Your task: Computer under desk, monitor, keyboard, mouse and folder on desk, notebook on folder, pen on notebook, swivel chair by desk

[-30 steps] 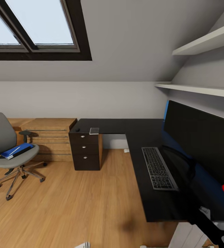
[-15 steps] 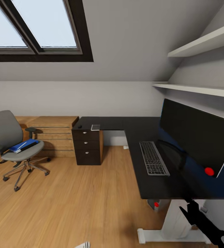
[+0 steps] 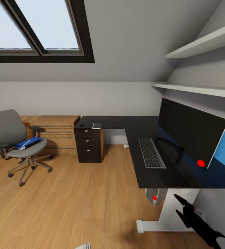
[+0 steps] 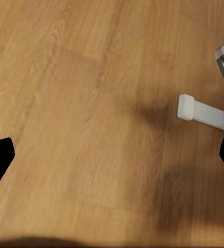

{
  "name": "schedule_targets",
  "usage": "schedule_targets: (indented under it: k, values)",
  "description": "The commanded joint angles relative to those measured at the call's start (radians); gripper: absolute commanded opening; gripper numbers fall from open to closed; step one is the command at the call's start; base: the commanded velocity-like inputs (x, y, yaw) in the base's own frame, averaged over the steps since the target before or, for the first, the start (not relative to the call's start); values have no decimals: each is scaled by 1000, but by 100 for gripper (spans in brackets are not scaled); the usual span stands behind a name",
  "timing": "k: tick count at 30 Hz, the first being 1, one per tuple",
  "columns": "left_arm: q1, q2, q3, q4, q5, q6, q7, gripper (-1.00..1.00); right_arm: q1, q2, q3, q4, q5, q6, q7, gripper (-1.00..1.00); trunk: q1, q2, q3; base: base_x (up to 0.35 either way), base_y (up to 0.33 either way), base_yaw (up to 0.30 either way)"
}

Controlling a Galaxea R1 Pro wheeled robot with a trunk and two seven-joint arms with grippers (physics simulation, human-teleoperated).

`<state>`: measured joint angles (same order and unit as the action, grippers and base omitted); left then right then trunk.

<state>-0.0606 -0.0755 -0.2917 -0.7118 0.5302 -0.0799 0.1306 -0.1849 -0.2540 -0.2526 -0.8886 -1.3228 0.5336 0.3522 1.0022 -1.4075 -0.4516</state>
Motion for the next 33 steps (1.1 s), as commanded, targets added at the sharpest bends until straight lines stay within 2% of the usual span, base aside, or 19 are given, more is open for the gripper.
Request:
schedule_targets:
  k: [1, 4, 5, 8, 10, 11, 13, 14, 15, 16, 17, 18, 19, 21, 22, 23, 25, 28, 33]
  values:
    - [-1, 1, -6, 2, 11, -5, 7, 100, -1, 0, 14, 4, 2, 3, 1, 100, 0, -1, -1, -28, 0, 0]
    - [-1, 6, -3, 17, 12, -5, 7, 100, -1, 1, 125, 48, 55, -48, 1, 100, 0, -1, -1, -12, 0, 0]
    - [-1, 8, -3, 19, 12, -5, 7, 100, -1, 1, 144, 64, 67, -66, 1, 100, 0, -1, -1, -6, 0, 0]
    - [-1, 29, 1, 23, 14, -6, 7, 100, -1, 1, 255, 218, 179, -259, 2, 100, -4, 6, 2, -3, 0, 0]
    - [-1, 34, 2, 24, 16, -6, 7, 100, -1, 1, 282, 264, 223, -345, 3, 100, -12, 20, 8, -1, 0, 0]
    - [-1, 38, 3, 25, 17, -5, 6, 100, -1, 1, 303, 302, 266, -428, 3, 100, -16, 27, 11, 0, 0, 0]
    - [-1, 41, 4, 25, 18, -5, 6, 100, -1, 3, 324, 334, 311, -501, 3, 100, -23, 41, 18, 0, 0, 0]
    - [-1, 44, 4, 25, 18, -5, 6, 100, -1, 14, 351, 359, 361, -560, 3, 100, -27, 48, 21, 0, 0, 0]
    - [-1, 45, 4, 25, 18, -5, 6, 100, -1, 23, 367, 371, 390, -584, 3, 100, -31, 55, 24, 0, 0, 0]
    - [-1, 46, 4, 25, 18, -5, 6, 100, -1, 44, 401, 395, 451, -624, 1, 100, -35, 62, 27, 0, 0, 0]
    - [-1, 47, 4, 25, 18, -5, 6, 100, -1, 54, 418, 409, 484, -640, -3, 100, -39, 69, 30, 0, 0, 0]
    - [-1, 47, 5, 25, 18, -5, 7, 100, -1, 71, 445, 438, 549, -669, -16, 100, -42, 76, 33, 0, 0, 0]
    - [-1, 47, 5, 25, 18, -5, 7, 100, -1, 78, 455, 451, 583, -682, -27, 100, -46, 83, 37, 0, 0, 0]
    - [-1, 48, 5, 25, 17, -4, 7, 100, -1, 96, 479, 489, 717, -732, -92, 100, -54, 97, 43, 0, 0, 0]
    - [-1, 48, 5, 25, 17, -4, 7, 100, -1, 99, 483, 495, 749, -743, -113, 100, -58, 104, 46, 0, 0, 0]
    - [-1, 48, 5, 25, 17, -4, 7, 100, -1, 99, 483, 495, 749, -743, -113, 100, -62, 111, 49, 0, 0, 0]
    - [-1, 48, 7, 27, 17, -4, 8, 100, -1, 113, 490, 509, 842, -779, -178, 100, -69, 125, 55, 0, 0, 0]
    - [-1, 52, 11, 43, 18, -5, 11, 100, -1, 125, 493, 518, 899, -807, -233, 100, -81, 146, 65, 0, 0, 0]
    - [-1, 61, 28, 111, 18, -16, 13, 100, -1, 144, 496, 558, 943, -844, -306, 100, -100, 181, 80, 0, 0, 0]
